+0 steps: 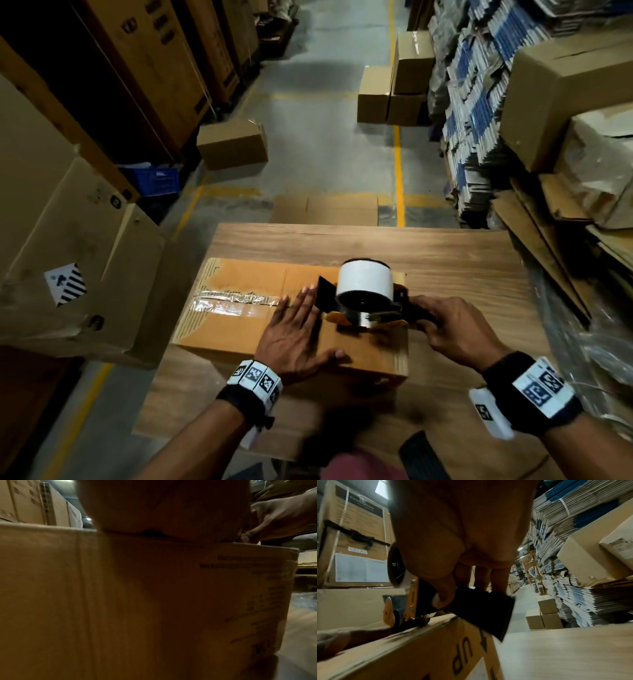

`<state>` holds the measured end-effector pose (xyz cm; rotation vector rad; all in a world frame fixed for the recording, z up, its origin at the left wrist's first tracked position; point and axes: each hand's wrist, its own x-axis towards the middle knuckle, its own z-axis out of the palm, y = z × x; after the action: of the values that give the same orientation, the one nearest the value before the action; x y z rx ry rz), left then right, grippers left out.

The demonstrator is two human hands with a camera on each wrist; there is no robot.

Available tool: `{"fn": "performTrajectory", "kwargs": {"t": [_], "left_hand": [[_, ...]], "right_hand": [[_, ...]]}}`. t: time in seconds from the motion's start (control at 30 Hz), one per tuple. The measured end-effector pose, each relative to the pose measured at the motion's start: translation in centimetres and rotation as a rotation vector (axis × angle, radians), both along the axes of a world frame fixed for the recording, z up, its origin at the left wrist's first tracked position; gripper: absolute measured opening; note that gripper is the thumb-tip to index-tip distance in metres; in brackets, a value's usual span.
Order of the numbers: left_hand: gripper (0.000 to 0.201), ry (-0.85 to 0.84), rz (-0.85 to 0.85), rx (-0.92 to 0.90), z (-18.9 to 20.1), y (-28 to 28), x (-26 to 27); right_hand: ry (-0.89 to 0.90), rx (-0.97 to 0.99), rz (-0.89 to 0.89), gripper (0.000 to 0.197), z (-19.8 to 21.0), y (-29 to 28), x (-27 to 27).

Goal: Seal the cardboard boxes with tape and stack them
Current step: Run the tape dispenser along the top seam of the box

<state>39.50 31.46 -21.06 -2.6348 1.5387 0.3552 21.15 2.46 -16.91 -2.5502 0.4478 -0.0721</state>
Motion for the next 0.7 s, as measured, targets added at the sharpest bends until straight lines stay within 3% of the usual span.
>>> {"fn": "performTrajectory", "kwargs": {"t": [0.17, 0.3, 0.43, 0.53, 0.63, 0.7], "left_hand": [[0.112, -0.015, 0.001, -0.072, -0.4, 0.6, 0.6], [0.11, -0.032, -0.01, -0.083, -0.7, 0.3, 0.6], [0.109, -0.038, -0.008, -0.085, -0.7, 0.1, 0.4], [0.11, -0.035, -0.002, -0.02, -0.4, -0.1, 0.3], [0.112, 0.009, 0.022, -0.035, 0.0, -0.3, 0.2], [0.115, 0.106, 0.079, -0.092, 0.5, -0.8, 0.2]], "right_hand": [[-0.008, 0.08, -0.207, 0.057, 1.3, -6.7, -4.9], [0.005, 0.174, -0.292, 0.05, 2.0, -8.4, -8.6], [-0.072, 0.533, -0.319, 0.04, 0.5, -7.2, -9.6], [-0.115, 0.814, -0.268, 0.02, 0.6, -4.9, -8.5], [-0.145, 1.142, -0.258, 0.067, 0.3, -2.8, -7.2], [-0.134, 1.31, -0.259, 0.072, 0.6, -1.5, -6.2]]}}
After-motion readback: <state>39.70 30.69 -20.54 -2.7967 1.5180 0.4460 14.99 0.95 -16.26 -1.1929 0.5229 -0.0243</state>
